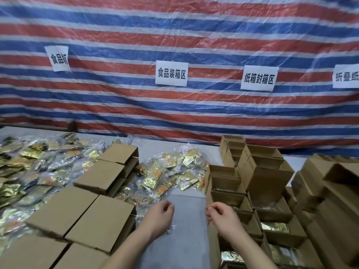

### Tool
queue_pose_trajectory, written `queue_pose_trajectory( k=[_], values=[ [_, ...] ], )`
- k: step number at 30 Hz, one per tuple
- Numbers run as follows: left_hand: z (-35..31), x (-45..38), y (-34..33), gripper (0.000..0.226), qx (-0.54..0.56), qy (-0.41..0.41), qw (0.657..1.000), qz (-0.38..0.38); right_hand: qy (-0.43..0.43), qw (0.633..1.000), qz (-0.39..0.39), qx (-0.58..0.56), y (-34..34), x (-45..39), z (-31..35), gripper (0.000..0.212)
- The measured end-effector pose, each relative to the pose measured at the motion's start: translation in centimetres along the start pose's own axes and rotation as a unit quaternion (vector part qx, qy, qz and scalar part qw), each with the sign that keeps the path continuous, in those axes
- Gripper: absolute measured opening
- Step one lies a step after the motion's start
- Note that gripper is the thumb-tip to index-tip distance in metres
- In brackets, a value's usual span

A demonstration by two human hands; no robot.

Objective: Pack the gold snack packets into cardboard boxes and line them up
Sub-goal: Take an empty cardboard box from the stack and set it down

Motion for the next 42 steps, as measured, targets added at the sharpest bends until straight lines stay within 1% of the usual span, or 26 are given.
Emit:
queue_pose_trajectory(
  k=[6, 9, 16, 19, 21, 24, 27, 29, 30, 31, 33, 35, 36, 37, 39, 40, 42],
  values=[
    [-0.9, 3.2, -0.1, 0.029, -0.023, 0.006, 0.999, -0.029, 0.016, 1.0, -0.006, -0.024, 1.4, 1.8, 0.6, 0.016],
    [-1.2, 4.3, 0.1, 0.029, -0.012, 0.012, 0.999, -0.04, 0.037, 0.999, 0.006, -0.019, 1.5, 2.6, 1.0, 0.015],
    [0.0, 4.8, -1.2, 0.027, -0.038, 0.028, 0.998, -0.027, 0.054, 0.998, 0.029, -0.016, 1.8, 2.6, 1.1, 0.014],
    [1.3, 5.0, -1.1, 0.024, -0.044, 0.037, 0.998, -0.029, 0.045, 0.998, 0.043, -0.028, 1.4, 2.0, 0.5, 0.013],
    [2.6, 5.2, -0.4, 0.026, -0.05, 0.05, 0.996, -0.047, 0.041, 0.997, 0.056, -0.032, 0.3, 1.3, 0.3, 0.012],
    [5.5, 5.5, 1.2, 0.026, -0.062, 0.089, 0.989, -0.097, 0.045, 0.996, 0.072, -0.031, -2.0, -0.1, 0.9, 0.014],
    [9.0, 6.6, 2.6, 0.023, -0.093, 0.127, 0.978, -0.135, 0.05, 0.993, 0.108, -0.008, -5.1, -1.0, 1.8, 0.016],
    [11.4, 7.8, 3.3, 0.029, -0.131, 0.145, 0.969, -0.152, 0.058, 0.99, 0.13, 0.018, -7.7, -1.2, 2.3, 0.018],
    [12.8, 8.5, 3.4, 0.038, -0.155, 0.152, 0.964, -0.153, 0.064, 0.987, 0.143, 0.04, -9.1, -1.1, 2.4, 0.017],
    [14.0, 9.4, 3.4, 0.05, -0.182, 0.161, 0.959, -0.145, 0.073, 0.982, 0.16, 0.063, -10.6, -0.8, 2.5, 0.015],
    [16.2, 11.2, 3.0, 0.075, -0.251, 0.191, 0.943, -0.105, 0.089, 0.969, 0.209, 0.095, -13.8, 0.0, 2.4, 0.012],
    [17.9, 13.0, 2.3, 0.095, -0.31, 0.228, 0.921, -0.063, 0.102, 0.95, 0.267, 0.127, -17.1, 1.0, 2.2, 0.017],
    [18.7, 13.8, 1.9, 0.101, -0.328, 0.246, 0.911, -0.045, 0.105, 0.94, 0.291, 0.146, -18.6, 1.5, 2.1, 0.022],
    [19.3, 14.7, 1.5, 0.104, -0.34, 0.265, 0.902, -0.029, 0.107, 0.929, 0.313, 0.167, -20.0, 2.1, 1.9, 0.029],
    [19.6, 15.8, 1.1, 0.1, -0.375, 0.28, 0.884, -0.011, 0.123, 0.901, 0.351, 0.225, -22.2, 3.0, 1.4, 0.046],
    [19.4, 16.3, 1.1, 0.096, -0.389, 0.277, 0.879, -0.014, 0.133, 0.884, 0.368, 0.256, -23.0, 3.4, 1.1, 0.054],
    [18.6, 16.9, 1.6, 0.098, -0.382, 0.253, 0.887, -0.056, 0.16, 0.852, 0.397, 0.302, -24.5, 4.2, 0.6, 0.067]
  ],
)
Point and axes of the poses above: each hand's wrist, its own x-axis away from the middle knuckle, its own y-axis out of the back of the hand, z = x × y, the point moved 2 cm from there along -x, towards the middle knuckle, and after that the axes turned 2 degrees about -y, right-handed, at the moved point
